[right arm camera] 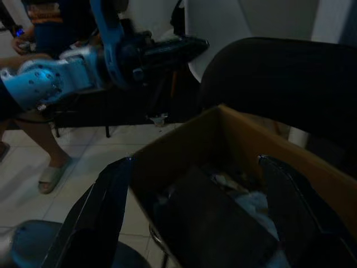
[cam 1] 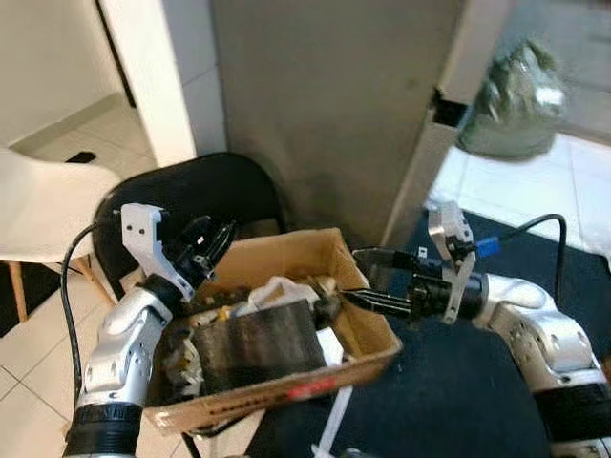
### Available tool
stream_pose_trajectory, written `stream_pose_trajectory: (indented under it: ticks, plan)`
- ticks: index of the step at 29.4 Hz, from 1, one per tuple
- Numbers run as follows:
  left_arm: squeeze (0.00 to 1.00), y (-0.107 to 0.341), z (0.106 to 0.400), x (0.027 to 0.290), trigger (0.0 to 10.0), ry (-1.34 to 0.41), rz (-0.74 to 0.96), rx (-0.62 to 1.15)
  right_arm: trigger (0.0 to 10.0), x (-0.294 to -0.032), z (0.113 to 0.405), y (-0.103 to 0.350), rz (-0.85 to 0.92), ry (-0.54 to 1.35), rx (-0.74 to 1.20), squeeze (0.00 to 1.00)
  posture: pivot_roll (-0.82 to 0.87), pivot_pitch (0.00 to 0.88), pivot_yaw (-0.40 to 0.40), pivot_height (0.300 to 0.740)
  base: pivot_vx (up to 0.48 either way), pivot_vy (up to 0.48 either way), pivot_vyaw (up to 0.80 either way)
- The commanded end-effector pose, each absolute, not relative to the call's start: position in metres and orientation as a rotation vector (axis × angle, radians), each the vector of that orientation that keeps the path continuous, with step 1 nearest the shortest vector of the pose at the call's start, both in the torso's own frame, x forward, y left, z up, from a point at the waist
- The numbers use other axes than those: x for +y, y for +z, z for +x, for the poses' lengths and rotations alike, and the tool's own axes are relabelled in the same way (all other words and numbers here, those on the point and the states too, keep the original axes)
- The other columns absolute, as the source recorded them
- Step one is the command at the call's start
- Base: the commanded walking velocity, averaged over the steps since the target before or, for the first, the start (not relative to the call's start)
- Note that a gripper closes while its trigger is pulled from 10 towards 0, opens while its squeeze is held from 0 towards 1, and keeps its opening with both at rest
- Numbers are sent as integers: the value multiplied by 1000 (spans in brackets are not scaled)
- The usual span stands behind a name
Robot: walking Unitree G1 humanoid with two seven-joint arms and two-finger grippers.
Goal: Picking trash to rubbish bin
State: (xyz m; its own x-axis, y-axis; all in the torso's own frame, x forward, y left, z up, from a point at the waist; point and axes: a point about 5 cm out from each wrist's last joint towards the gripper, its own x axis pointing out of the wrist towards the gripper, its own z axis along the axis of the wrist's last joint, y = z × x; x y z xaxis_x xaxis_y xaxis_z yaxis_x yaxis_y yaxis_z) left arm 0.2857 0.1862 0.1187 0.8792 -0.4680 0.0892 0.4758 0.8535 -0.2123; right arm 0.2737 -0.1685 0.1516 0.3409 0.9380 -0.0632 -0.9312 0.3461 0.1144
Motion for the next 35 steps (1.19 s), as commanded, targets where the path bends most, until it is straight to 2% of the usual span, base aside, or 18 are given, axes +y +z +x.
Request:
stream_pose_trajectory:
  ticks: [1,5,9,13,19,35]
  plan:
    - [0,120,287,186,10000,-492,-230,-39,10000,-170,273,153,53,1221,132,0,33,0,-9,740,247,0,0]
    - [0,117,290,186,10000,-456,-238,-13,10000,-169,269,152,47,1260,143,0,33,0,-9,740,0,0,0]
    - [0,114,289,186,10000,-455,-252,7,10000,-168,264,149,31,1300,165,0,36,0,-15,740,0,0,788]
    - [0,106,285,182,10000,-500,-267,85,10000,-168,262,145,24,1307,200,0,37,0,-16,740,0,0,600]
    - [0,88,275,183,10000,-563,-207,246,10000,-170,263,140,11,1289,225,0,37,0,-17,740,0,0,0]
    - [0,87,273,206,10000,-562,-159,282,10000,-184,273,127,-114,1157,309,0,35,0,-18,740,0,0,0]
